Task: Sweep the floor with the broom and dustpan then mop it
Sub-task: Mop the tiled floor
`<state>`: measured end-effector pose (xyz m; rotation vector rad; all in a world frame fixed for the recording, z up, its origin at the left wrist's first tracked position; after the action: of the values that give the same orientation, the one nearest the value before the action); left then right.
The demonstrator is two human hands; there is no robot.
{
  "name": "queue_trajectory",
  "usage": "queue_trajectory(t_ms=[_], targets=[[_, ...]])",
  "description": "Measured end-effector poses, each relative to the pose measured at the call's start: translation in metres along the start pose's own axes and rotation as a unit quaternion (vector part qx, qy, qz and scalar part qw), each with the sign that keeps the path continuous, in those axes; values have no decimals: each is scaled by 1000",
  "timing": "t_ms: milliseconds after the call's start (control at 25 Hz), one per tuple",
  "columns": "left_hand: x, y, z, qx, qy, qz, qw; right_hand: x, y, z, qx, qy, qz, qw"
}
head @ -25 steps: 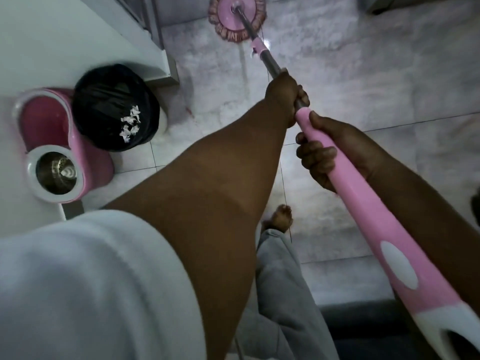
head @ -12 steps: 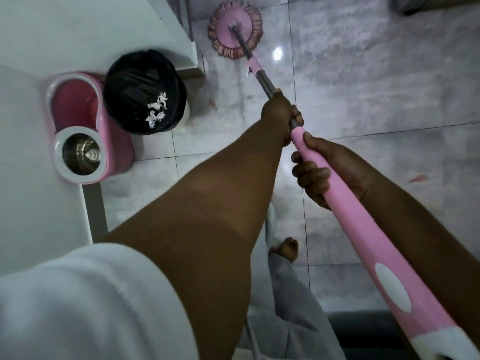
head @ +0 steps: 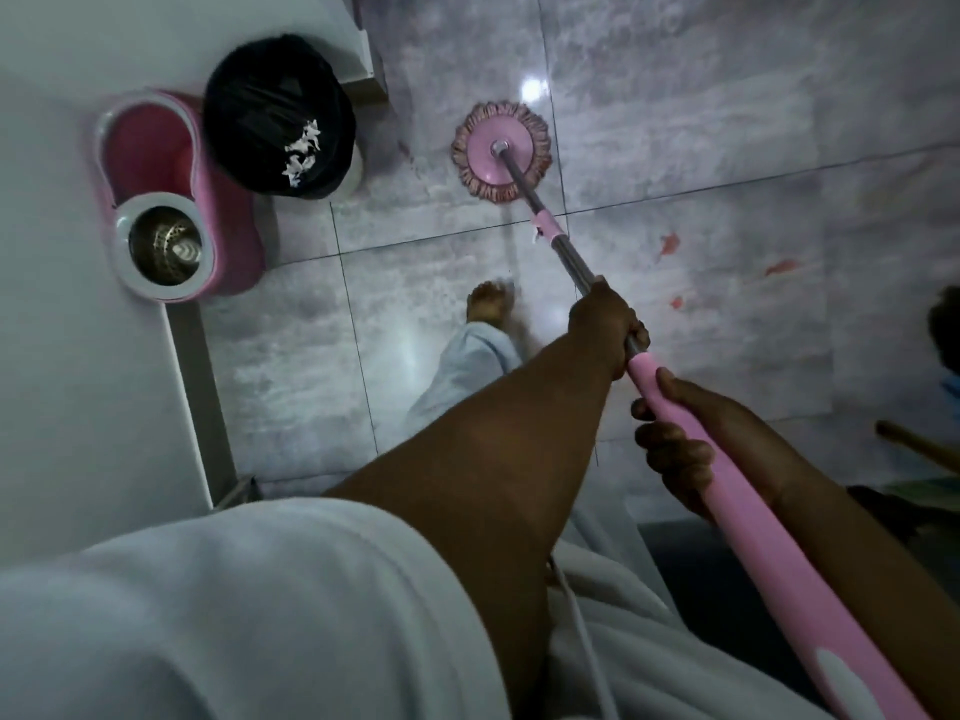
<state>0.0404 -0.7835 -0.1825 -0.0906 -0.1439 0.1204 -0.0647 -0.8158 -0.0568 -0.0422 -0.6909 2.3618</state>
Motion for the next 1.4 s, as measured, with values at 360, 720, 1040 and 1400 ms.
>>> queue_trajectory(t_ms=[360, 720, 1040, 1400], targets=[[-33, 37, 22, 14, 20, -13, 1000, 42, -5, 3, 31, -48, 24, 998], [9, 121, 10, 65, -5, 67, 996, 52, -64, -47, 45, -65, 107, 991], [42, 128, -4, 62, 2, 84, 995, 26, -84, -68, 38, -40, 129, 990], [39, 115, -6, 69, -16, 66, 995, 20, -68, -65, 21, -29, 127, 991]])
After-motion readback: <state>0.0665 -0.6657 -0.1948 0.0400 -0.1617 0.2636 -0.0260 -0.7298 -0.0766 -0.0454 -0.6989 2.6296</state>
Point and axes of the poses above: each hand's wrist, its own z-axis away from the middle knuckle, its own y-axis out of the back of the hand, x = y × z, the point moved 7 cm from there along -z, towards the middle knuckle, and after that the axes turned 1 degree about z, right-handed, at the moved point
